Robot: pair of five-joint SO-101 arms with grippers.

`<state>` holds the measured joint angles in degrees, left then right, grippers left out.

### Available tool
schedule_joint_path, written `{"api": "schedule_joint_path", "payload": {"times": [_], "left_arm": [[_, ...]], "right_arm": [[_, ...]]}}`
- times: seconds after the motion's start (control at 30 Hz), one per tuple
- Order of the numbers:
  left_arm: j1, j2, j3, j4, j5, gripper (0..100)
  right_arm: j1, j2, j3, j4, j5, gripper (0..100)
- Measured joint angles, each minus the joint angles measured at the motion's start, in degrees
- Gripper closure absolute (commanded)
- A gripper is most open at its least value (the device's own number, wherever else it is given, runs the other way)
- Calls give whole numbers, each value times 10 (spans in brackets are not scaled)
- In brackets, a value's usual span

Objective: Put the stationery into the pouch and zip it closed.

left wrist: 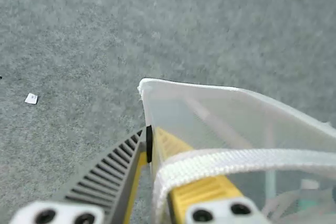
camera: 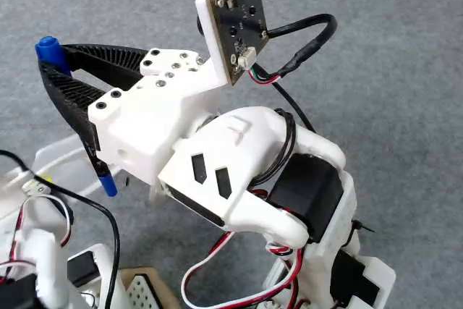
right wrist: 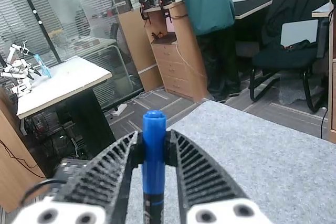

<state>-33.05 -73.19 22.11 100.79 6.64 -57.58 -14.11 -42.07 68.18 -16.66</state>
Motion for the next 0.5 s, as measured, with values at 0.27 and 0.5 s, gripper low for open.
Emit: {"api": "schedule_joint_path", "payload": {"times": [0.27, 0.5], "left_arm": [[76, 84, -51, 0, 18, 973], [142, 149, -58, 0, 21, 973]], "right_arm": [[25, 0, 3, -18, 0, 986], [99, 4, 42, -65, 0, 986]]}}
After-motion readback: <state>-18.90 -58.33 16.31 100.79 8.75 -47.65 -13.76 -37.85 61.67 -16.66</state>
